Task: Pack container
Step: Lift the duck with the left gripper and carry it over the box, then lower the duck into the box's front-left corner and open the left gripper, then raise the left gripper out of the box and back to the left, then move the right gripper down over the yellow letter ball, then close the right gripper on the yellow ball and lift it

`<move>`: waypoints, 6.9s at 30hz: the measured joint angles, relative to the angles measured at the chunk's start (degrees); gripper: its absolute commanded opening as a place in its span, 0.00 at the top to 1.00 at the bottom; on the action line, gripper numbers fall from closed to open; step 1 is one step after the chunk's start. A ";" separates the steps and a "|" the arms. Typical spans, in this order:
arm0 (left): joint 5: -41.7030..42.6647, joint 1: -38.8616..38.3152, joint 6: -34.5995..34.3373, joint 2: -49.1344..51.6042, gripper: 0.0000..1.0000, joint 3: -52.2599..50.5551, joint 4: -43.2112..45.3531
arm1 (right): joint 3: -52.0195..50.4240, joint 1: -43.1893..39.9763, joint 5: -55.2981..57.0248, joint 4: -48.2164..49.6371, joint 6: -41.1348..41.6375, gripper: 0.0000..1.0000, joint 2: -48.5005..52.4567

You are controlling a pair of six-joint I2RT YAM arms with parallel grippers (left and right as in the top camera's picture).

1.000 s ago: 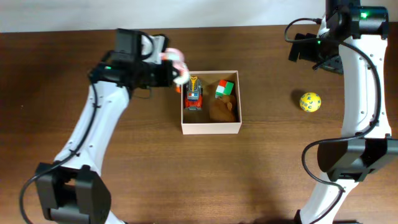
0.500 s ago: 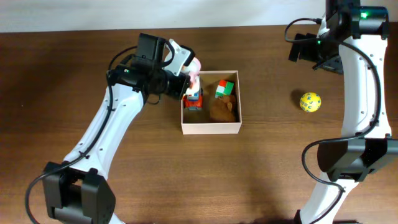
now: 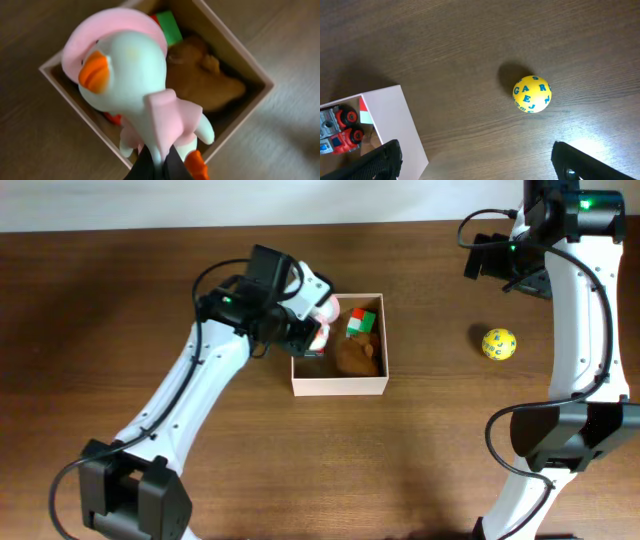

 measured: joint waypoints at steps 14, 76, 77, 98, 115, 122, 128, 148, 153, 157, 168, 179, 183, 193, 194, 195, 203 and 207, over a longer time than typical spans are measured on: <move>-5.46 -2.56 8.70 4.92 0.98 -0.11 -2.40 | 0.00 0.00 0.00 0.00 0.00 0.01 -0.02; -30.23 20.37 -23.91 9.88 0.01 23.67 -2.25 | 0.00 0.00 0.00 0.00 0.00 0.01 -0.02; -30.32 20.98 -24.11 9.88 0.01 23.69 -2.25 | 0.00 0.00 0.00 0.00 -0.02 0.01 0.00; -30.71 21.79 -24.72 9.88 0.01 23.69 -2.43 | 0.00 0.00 0.00 2.19 0.00 0.01 -0.02; -30.71 21.79 -24.72 9.88 0.01 23.69 -2.45 | 0.00 -4.31 6.32 2.43 -3.17 0.01 0.00; -30.71 21.79 -24.72 9.88 0.01 23.67 -2.45 | -0.35 -7.56 6.12 2.23 -7.50 0.01 1.92; -30.71 21.79 -24.72 9.88 0.01 23.69 -2.45 | -1.64 -8.79 3.08 2.91 -10.91 0.01 8.04; -30.71 21.79 -24.72 9.88 0.01 23.69 -2.45 | -2.08 -8.96 2.05 5.01 -14.73 0.01 17.73; -30.71 21.79 -24.72 9.88 0.01 23.69 -2.47 | -2.12 -9.09 2.08 4.90 -14.84 0.01 20.22; -30.71 21.79 -24.72 9.88 0.01 23.69 -2.47 | -2.12 -9.40 2.05 4.61 -14.84 0.01 20.55; -30.71 21.79 -24.72 9.88 0.01 23.69 -2.45 | -6.95 -11.54 1.20 3.96 -14.84 0.01 20.57; -30.71 21.79 -24.72 9.88 0.01 23.69 -2.47 | -16.31 -11.74 -2.95 9.97 -15.04 0.01 20.65; -30.71 21.79 -24.72 9.88 0.01 23.69 -2.47 | -17.64 -11.74 -3.19 11.65 -15.02 0.01 20.65; -30.71 21.79 -24.72 9.88 0.01 23.69 -2.47 | -17.70 -11.74 -3.45 11.93 -15.50 0.39 20.65; -30.73 21.79 -24.72 9.88 0.01 23.69 -2.47 | -17.70 -11.74 -3.52 11.87 -15.43 0.40 20.65; -30.71 21.79 -24.72 9.88 0.01 23.69 -2.47 | -17.70 -11.74 -3.54 11.85 -15.43 0.43 20.65; -30.71 21.79 -24.72 9.88 0.01 23.69 -2.47 | -17.25 -11.74 -3.54 11.08 -15.63 0.58 20.65; -30.71 21.79 -24.72 9.88 0.01 23.69 -2.47 | -14.40 -11.74 -3.56 8.63 -15.69 0.58 21.00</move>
